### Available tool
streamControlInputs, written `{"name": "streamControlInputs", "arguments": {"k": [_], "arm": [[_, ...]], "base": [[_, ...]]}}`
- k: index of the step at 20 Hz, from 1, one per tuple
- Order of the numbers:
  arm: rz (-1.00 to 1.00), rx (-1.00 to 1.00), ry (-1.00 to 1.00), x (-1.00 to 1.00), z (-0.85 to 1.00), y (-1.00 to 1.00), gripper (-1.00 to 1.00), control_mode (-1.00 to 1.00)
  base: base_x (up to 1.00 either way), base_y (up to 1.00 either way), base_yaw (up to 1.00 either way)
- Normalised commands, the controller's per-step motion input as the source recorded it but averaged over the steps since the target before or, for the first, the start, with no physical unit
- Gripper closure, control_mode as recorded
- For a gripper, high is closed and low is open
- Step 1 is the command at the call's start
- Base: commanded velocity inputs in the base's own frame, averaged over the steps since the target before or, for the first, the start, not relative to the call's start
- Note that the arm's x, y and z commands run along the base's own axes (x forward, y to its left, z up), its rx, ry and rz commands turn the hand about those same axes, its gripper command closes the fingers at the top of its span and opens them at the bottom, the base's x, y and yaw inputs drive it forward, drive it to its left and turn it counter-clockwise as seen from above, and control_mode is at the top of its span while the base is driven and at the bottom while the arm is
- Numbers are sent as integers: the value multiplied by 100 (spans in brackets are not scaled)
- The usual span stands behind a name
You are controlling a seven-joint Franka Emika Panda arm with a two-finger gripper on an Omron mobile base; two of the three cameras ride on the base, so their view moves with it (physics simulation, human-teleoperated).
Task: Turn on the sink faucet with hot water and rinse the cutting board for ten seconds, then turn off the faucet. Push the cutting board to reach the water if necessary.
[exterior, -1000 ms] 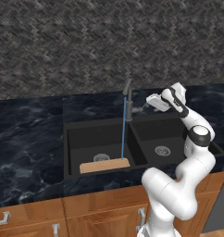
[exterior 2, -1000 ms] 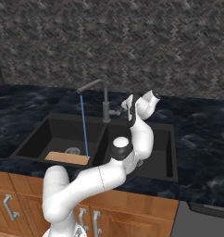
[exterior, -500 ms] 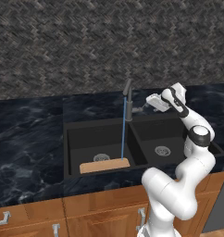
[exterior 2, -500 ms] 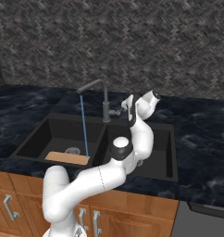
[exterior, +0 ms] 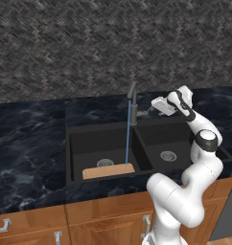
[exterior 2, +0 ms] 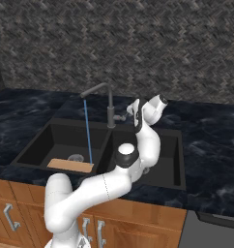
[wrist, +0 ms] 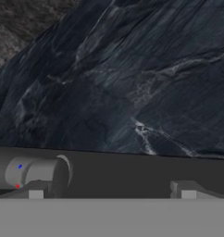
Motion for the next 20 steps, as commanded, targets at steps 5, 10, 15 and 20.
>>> {"name": "streamControlInputs", "arguments": {"k": [5, 10, 15, 20], "arm": [[0, 0, 0, 0, -20, 0, -100, -100], [0, 0, 0, 0, -18, 0, -100, -100], [0, 0, 3, -4, -22, 0, -100, -100], [0, 0, 5, -6, -26, 0, -100, -100]], "base": [[0, 0, 0], [0, 0, 0], [0, 0, 0], [0, 0, 0]]}}
